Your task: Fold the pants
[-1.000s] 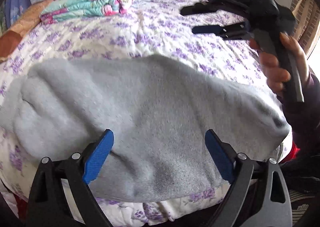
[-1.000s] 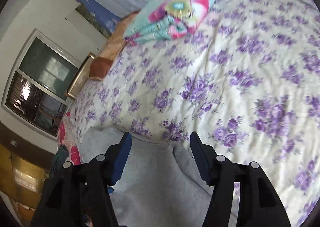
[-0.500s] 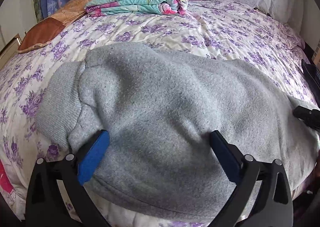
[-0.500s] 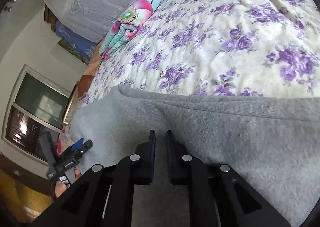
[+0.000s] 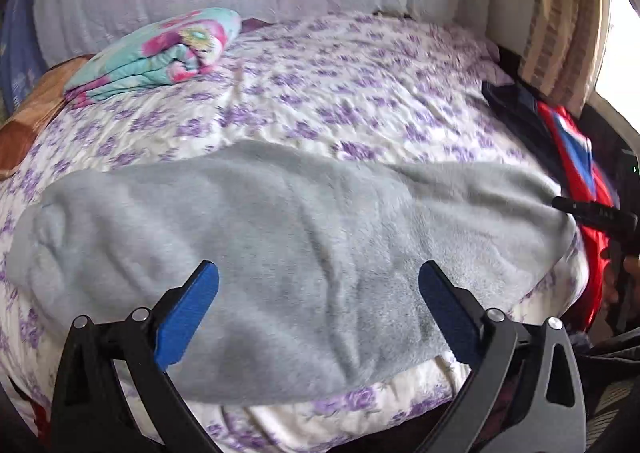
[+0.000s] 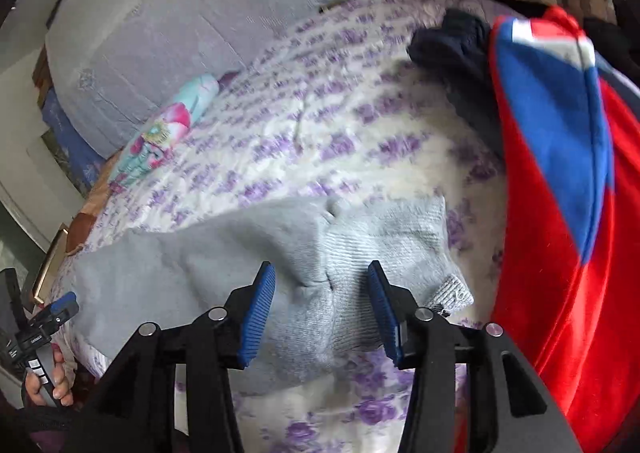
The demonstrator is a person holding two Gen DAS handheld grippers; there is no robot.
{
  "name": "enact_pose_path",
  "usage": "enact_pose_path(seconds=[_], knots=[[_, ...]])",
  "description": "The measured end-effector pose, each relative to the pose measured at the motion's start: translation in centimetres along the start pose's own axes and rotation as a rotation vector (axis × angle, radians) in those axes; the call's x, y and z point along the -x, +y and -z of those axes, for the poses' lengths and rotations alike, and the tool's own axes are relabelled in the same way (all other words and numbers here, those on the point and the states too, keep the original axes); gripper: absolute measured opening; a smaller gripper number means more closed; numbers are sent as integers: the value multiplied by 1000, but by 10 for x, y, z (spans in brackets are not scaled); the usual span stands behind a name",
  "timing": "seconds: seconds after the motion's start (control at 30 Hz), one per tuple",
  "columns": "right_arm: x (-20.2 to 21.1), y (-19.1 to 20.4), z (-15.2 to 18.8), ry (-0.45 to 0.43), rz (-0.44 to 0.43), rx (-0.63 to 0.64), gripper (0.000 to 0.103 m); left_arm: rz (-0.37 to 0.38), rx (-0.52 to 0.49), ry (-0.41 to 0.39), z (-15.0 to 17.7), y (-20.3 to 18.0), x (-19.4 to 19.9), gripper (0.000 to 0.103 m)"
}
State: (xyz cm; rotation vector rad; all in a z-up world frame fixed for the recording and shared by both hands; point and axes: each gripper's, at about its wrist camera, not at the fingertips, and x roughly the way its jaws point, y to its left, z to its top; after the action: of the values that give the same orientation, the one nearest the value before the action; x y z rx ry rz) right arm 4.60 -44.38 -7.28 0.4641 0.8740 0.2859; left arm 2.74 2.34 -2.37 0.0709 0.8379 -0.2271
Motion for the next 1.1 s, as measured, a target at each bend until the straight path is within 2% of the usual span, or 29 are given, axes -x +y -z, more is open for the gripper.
enact_pose_path(seconds=[0.07,0.1,0.13,0.2,0.27,0.33,0.4,0.47,0.5,0.53,0.57,0.6,0.63,0.73,0.77,0.93,1.03,1.1], knots=[[2,0,-3,-29,-7,5,41,-48,-6,124,4,-11,-48,99],[8,4,-4,-51,-11,4,42,-46,32,147,7,-8,-61,99],[17,7,-4,-83,-30,10,45,-44,61,117,5,-6,-58,99],[39,15,1,-136,-40,45,45,-29,78,129,-4,-8,-53,97],[58,20,8,-169,-42,76,55,8,61,64,-15,-21,-35,97],[69,15,19,-163,-65,49,63,35,4,1,-27,-45,-20,98],[69,7,29,-125,-89,-3,63,39,-56,-52,-37,-74,-16,98],[65,-5,41,-99,-131,-72,63,8,-85,-63,-44,-98,-27,98],[60,-11,46,-89,-147,-99,63,-4,-98,-45,-46,-108,-41,98],[53,-16,49,-74,-154,-126,63,-50,-123,1,-45,-117,-61,98],[47,-21,50,-71,-177,-154,64,-97,-143,75,-42,-122,-85,98],[44,-24,51,-86,-200,-169,64,-93,-134,127,-37,-122,-104,99],[43,-25,50,-98,-211,-175,67,-73,-102,101,-35,-117,-104,99],[41,-20,47,-127,-238,-177,81,-52,-79,120,-38,-112,-101,99],[40,-15,47,-129,-227,-166,83,-45,-74,124,-38,-110,-101,99],[39,7,45,-99,-223,-127,83,-28,-55,108,-36,-107,-101,99],[39,6,47,-18,-146,-169,82,-23,-53,105,-35,-107,-101,99],[36,3,44,-2,-103,-186,81,-22,-54,101,-34,-107,-101,99]])
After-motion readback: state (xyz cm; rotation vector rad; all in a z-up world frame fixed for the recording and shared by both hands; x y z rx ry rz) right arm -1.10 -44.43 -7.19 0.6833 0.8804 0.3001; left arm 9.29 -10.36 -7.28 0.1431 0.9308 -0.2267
